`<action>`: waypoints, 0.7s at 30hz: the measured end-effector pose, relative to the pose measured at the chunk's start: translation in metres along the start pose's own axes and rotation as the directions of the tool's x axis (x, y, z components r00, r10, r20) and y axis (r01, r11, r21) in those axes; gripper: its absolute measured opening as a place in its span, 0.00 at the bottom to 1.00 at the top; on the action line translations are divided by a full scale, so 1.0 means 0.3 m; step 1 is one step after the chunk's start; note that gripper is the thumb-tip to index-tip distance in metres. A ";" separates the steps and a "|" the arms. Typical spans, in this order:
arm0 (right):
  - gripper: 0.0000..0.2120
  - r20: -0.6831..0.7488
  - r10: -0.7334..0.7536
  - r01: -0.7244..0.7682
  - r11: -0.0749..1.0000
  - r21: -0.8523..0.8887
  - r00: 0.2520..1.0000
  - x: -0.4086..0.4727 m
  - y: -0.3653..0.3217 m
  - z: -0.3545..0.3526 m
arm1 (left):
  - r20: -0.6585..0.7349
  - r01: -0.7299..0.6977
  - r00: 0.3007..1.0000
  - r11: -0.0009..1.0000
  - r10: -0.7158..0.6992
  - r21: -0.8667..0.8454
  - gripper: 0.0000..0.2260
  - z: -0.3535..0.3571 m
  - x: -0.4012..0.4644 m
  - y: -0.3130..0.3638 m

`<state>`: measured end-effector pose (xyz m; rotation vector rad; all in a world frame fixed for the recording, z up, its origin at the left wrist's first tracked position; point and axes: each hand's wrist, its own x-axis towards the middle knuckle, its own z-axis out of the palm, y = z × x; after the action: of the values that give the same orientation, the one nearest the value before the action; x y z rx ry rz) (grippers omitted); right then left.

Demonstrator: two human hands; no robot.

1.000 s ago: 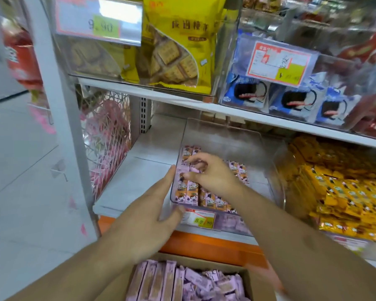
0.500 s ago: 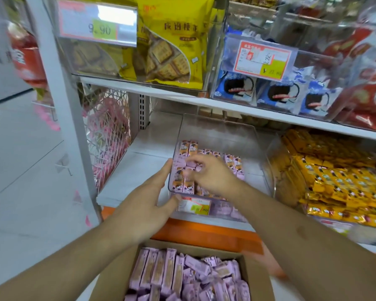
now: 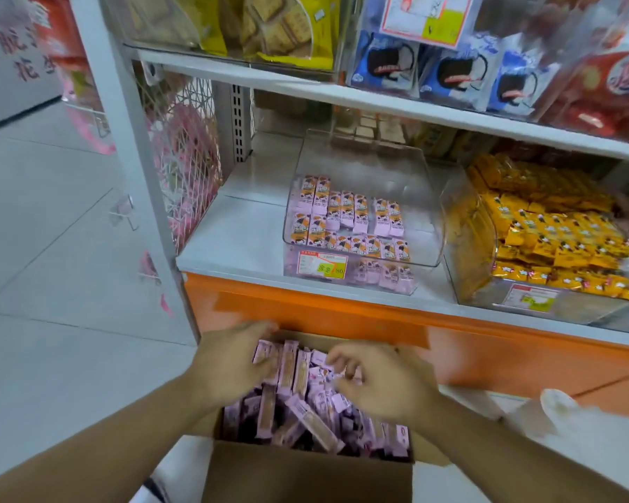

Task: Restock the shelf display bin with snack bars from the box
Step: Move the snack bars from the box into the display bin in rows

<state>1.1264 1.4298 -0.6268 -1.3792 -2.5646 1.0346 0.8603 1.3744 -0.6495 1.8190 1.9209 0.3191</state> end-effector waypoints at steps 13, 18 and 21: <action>0.16 0.089 0.191 -0.197 0.979 0.060 0.978 0.104 0.126 0.391 | 0.149 0.064 0.987 0.996 -0.054 -0.061 0.27 0.338 0.182 -0.058; 0.12 0.045 0.287 -0.282 0.877 0.390 0.957 0.117 0.154 0.322 | 0.135 0.044 0.990 0.997 -0.035 -0.067 0.27 0.328 0.201 -0.042; 0.15 0.031 0.381 -0.330 0.752 0.571 0.924 0.131 0.192 0.299 | 0.128 0.058 0.991 0.992 -0.044 -0.108 0.25 0.319 0.192 -0.036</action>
<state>1.1140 1.4336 -0.7396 -1.6916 -1.7165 1.5825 0.8968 1.4157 -0.7473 1.6743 1.8237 0.2823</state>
